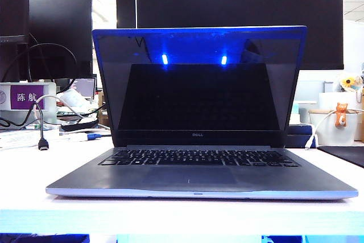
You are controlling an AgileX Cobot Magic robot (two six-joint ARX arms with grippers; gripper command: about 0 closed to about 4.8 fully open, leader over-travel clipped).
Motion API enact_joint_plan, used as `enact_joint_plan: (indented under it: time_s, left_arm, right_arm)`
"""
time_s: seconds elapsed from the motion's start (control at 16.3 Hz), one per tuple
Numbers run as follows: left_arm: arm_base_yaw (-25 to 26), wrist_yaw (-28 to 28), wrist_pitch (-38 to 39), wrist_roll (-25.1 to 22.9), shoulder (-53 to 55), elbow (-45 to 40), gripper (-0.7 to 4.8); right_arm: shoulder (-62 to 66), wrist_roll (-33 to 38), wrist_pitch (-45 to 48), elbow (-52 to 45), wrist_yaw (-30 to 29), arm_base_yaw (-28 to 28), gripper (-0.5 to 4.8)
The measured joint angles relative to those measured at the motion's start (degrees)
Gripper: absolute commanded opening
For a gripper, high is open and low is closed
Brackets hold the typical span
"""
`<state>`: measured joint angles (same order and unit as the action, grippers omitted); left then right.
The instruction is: Close the lid of the gray laptop.
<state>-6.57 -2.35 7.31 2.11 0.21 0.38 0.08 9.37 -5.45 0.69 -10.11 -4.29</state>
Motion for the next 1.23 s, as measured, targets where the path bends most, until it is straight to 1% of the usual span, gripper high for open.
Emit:
enact_joint_plan:
  time_s: [0.12, 0.31, 0.37, 0.43, 0.49, 0.55, 0.62, 0.68, 0.8, 0.86, 0.98, 1.11, 1.17, 1.23]
  left_arm:
    - [0.0, 0.0, 0.0, 2.3, 0.0, 0.0, -0.05]
    - [0.0, 0.6, 0.0, 2.7, 0.0, 0.0, -0.05]
    - [0.0, 2.3, 0.0, 2.7, 0.0, 0.0, -0.05]
    - [0.0, 4.9, -0.1, 3.9, 0.0, 0.1, -0.05]
    - [0.0, 7.2, -0.1, 8.0, 0.0, 0.7, -0.05]
    - [0.0, 9.9, -1.2, 11.8, 0.0, 2.2, -0.05]
    - [0.0, 12.7, -2.6, 14.5, 0.0, 4.5, -0.05]
    - [0.0, 14.0, -2.8, 16.1, 0.0, 6.9, -0.05]
    - [0.0, 14.8, -0.5, 17.7, 0.0, 12.9, -0.05]
    - [0.0, 14.8, 0.7, 17.9, 0.3, 15.6, -0.05]
    - [0.0, 14.8, 5.7, 17.1, 1.8, 20.5, -0.05]
    - [0.0, 15.0, 11.1, 11.1, 5.8, 25.7, -0.05]
    - [0.0, 15.1, 12.8, 8.1, 8.5, 28.9, -0.05]
    - [0.0, 16.6, 13.7, 4.9, 11.3, 32.0, -0.05]
  right_arm:
    - [0.0, 0.0, 2.2, 0.0, 0.0, 0.0, -0.06]
    - [0.0, 0.0, 1.5, 0.0, 0.0, 0.0, -0.06]
    - [0.0, 0.9, 1.0, 0.0, 0.0, 0.0, -0.06]
    - [0.0, 3.5, 0.8, 0.0, 0.0, 0.0, -0.06]
    - [0.0, 5.9, -1.1, 1.0, -0.3, 0.0, -0.06]
    - [0.1, 6.6, -4.1, 3.5, -0.4, 0.0, -0.06]
    - [0.1, 6.8, -7.2, 6.6, 1.2, 0.0, -0.06]
    - [0.0, 6.9, -9.8, 9.7, 4.0, 0.0, -0.06]
    - [0.1, 7.8, -11.2, 14.0, 5.4, 0.0, -0.06]
    - [0.3, 9.3, -11.1, 16.0, 6.2, 0.0, -0.06]
    - [0.9, 10.2, -11.6, 18.5, 6.5, 0.0, -0.06]
    - [4.6, 10.4, -16.2, 23.1, 6.5, 0.0, -0.06]
    - [7.0, 10.4, -17.8, 25.7, 6.4, 0.0, -0.06]
    - [9.4, 10.3, -19.3, 28.2, 5.3, 0.0, -0.06]
